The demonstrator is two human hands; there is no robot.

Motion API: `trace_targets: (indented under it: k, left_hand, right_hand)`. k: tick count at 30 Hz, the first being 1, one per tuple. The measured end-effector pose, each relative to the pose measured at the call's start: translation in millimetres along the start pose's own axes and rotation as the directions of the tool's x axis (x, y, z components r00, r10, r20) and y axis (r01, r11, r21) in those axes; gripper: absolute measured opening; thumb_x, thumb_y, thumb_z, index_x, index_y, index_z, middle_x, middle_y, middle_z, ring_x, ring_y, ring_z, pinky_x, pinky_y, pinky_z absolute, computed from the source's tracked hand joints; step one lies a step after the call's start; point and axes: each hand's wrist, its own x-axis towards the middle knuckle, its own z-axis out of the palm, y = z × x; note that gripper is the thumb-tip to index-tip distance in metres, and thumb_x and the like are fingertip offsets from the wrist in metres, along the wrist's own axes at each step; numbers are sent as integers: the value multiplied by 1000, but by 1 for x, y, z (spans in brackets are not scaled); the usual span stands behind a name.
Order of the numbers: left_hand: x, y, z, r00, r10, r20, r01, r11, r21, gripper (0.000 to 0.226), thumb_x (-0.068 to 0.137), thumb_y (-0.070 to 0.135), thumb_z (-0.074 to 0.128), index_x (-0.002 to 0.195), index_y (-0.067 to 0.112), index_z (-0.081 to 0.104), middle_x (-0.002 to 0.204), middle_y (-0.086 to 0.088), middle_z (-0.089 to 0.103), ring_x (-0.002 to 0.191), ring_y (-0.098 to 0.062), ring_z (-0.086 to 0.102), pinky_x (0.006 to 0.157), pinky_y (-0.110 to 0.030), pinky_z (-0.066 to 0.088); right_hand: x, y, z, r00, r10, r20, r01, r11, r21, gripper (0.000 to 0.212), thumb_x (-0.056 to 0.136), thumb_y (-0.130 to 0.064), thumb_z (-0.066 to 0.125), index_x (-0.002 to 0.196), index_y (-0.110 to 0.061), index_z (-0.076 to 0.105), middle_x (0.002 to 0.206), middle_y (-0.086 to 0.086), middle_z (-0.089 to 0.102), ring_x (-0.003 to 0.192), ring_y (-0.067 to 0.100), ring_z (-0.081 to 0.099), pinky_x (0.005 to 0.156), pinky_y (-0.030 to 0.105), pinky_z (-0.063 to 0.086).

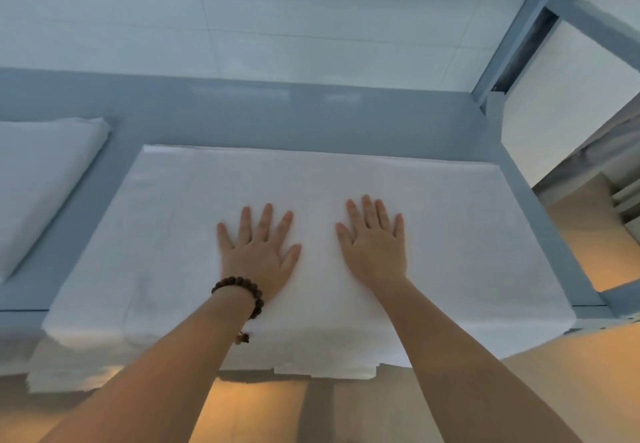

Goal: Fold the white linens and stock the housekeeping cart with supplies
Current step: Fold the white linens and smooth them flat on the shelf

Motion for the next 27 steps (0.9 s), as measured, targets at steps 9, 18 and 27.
trace_targets:
  k: [9, 18, 27]
  left_hand:
    - [-25, -131, -9, 952, -306, 10, 306, 952, 21, 70, 83, 74, -2, 147, 47, -14, 159, 11, -16, 146, -32, -13, 109, -68, -2]
    - [-55, 2, -5, 999, 41, 24, -39, 995, -90, 71, 83, 66, -3, 149, 41, -4, 161, 3, -7, 147, -32, -9, 106, -68, -8]
    - [-52, 5, -1, 996, 46, 71, -44, 999, -27, 73, 75, 79, -10, 142, 51, -20, 158, 9, -20, 144, -32, -22, 98, -73, -16]
  right_hand:
    - [4, -1, 5, 1000, 9, -9, -10, 997, -71, 63, 92, -61, 6, 151, -37, 2, 161, -9, -2, 148, 14, -4, 118, 46, -5]
    - [-2, -7, -13, 999, -7, 36, 5, 999, 52, 56, 99, -50, 27, 151, -32, 17, 161, -6, 6, 148, 13, 0, 118, 46, -4]
    - [-80, 25, -9, 966, 156, 205, -147, 987, -58, 64, 81, -75, -4, 139, -55, -21, 157, -11, -21, 145, 25, -21, 106, 70, -7]
